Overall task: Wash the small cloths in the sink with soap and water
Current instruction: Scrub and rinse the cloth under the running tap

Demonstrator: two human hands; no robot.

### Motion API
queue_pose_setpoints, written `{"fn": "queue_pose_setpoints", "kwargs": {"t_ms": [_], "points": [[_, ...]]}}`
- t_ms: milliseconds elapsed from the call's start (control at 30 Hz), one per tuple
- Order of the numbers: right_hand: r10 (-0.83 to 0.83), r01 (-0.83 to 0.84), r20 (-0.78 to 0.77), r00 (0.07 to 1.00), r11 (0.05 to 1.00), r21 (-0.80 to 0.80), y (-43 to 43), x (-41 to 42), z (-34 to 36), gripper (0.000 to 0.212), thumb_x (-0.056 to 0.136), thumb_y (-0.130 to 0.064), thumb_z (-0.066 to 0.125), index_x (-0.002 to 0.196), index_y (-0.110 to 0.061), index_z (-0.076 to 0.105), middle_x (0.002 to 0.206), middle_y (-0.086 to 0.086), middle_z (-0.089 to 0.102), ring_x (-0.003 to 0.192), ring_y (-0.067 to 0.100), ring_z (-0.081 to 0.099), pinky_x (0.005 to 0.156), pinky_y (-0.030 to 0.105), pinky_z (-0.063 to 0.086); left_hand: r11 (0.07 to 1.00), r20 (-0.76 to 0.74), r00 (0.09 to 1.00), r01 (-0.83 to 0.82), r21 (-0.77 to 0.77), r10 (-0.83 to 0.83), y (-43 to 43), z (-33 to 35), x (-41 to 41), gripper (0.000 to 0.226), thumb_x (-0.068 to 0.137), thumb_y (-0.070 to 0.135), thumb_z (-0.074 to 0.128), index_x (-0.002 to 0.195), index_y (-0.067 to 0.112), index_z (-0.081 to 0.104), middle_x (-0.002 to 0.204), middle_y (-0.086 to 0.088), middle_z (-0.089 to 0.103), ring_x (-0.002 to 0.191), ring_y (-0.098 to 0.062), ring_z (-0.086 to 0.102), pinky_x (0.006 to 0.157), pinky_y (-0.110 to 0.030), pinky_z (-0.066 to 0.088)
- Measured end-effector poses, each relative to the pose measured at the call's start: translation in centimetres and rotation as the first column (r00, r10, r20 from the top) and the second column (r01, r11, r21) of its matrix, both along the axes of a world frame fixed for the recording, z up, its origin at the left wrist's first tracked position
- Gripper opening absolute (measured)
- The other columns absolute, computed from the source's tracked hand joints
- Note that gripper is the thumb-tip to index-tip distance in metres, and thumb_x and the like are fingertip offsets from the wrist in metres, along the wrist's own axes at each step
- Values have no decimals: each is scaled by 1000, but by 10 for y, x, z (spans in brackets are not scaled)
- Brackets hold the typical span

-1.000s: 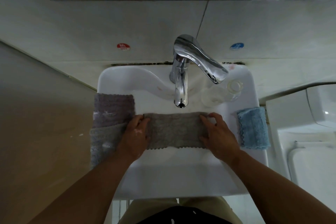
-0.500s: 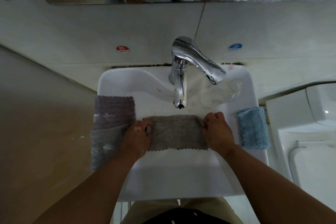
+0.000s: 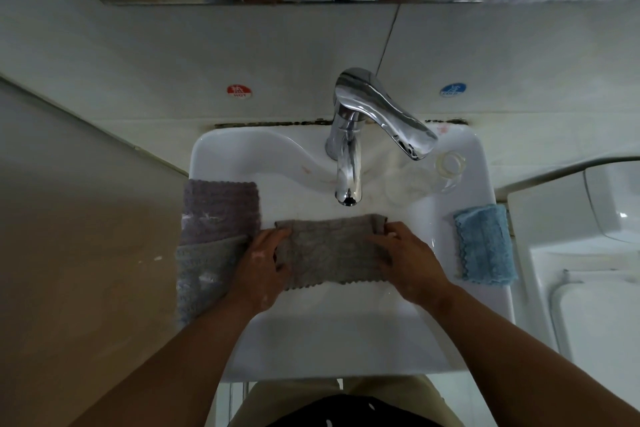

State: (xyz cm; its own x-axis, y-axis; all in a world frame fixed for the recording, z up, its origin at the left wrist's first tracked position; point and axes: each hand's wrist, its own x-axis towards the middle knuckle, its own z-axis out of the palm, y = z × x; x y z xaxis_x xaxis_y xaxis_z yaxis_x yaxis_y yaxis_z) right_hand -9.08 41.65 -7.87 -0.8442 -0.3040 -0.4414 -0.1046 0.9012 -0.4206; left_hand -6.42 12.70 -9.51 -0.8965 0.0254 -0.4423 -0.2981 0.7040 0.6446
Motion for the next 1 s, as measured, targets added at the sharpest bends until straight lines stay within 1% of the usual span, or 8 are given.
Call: {"fn": "queue_pose_setpoints", "kwargs": {"t_ms": [100, 200, 333, 433, 533, 767, 900, 1000], "points": [[-145, 145, 6, 989, 986, -81, -4, 0, -1, 56, 93, -22, 66, 146, -23, 49, 141, 1, 45, 117, 22, 57, 97, 28, 50, 999, 6, 1000, -21, 33, 20, 0, 3, 2, 70, 81, -5, 74, 142, 21, 52, 139, 7, 44, 108, -13, 52, 96, -12, 37], [-253, 252, 21, 967, 952, -175, 0, 2, -1, 67, 87, -12, 71, 148, -21, 47, 141, 0, 46, 119, 20, 54, 96, 21, 44, 996, 6, 999, -48, 78, 48, -2, 6, 3, 72, 79, -7, 73, 141, 23, 52, 136, 12, 40, 120, -14, 50, 103, -21, 42], [-284, 288, 53, 957, 929, -233, 12, 5, 3, 77, 78, -4, 75, 147, -27, 48, 140, -5, 44, 110, 11, 54, 96, 26, 51, 986, 25, 997, -69, 152, 66, -7, 12, 5, 79, 80, -7, 72, 137, 41, 46, 139, 17, 37, 109, -13, 56, 93, -20, 52], [-286, 304, 107, 952, 912, -274, 24, 4, 11, 82, 73, 1, 77, 145, -28, 50, 135, -10, 45, 96, -3, 54, 81, 7, 46, 977, 21, 998, -55, 204, 51, -10, 17, 5, 81, 82, -6, 73, 136, 47, 43, 143, 19, 36, 110, -16, 58, 91, -30, 57], [-279, 307, 133, 951, 897, -319, 32, 3, 17, 83, 73, 4, 78, 144, -28, 50, 133, -12, 45, 100, -11, 51, 77, 2, 43, 976, 8, 1000, -16, 218, 15, -12, 23, 2, 84, 83, -4, 74, 134, 53, 40, 142, 25, 35, 109, -13, 59, 88, -25, 57], [-320, 339, 111, 941, 895, -291, 19, 1, 37, 81, 75, -2, 77, 147, -25, 48, 136, -8, 43, 92, 3, 54, 80, 6, 45, 961, 31, 999, -50, 272, 44, -7, 34, -6, 78, 83, -1, 75, 142, 39, 44, 147, 11, 40, 115, -17, 60, 90, -33, 59], [-360, 351, 37, 932, 874, -336, -23, 7, 55, 77, 72, -6, 77, 144, -20, 52, 132, -7, 44, 100, 10, 53, 87, 26, 54, 926, 25, 994, -104, 362, 102, 22, 45, -2, 76, 80, 0, 78, 138, 40, 49, 144, 23, 44, 105, -17, 65, 80, -35, 61], [-299, 284, 31, 954, 863, -419, -58, 13, 62, 78, 73, -5, 75, 145, -24, 50, 131, -11, 45, 106, 3, 51, 95, 21, 51, 867, 48, 989, -147, 475, 142, 46, 55, -2, 71, 83, -2, 76, 135, 40, 51, 142, 22, 47, 102, -18, 68, 75, -32, 61]]}}
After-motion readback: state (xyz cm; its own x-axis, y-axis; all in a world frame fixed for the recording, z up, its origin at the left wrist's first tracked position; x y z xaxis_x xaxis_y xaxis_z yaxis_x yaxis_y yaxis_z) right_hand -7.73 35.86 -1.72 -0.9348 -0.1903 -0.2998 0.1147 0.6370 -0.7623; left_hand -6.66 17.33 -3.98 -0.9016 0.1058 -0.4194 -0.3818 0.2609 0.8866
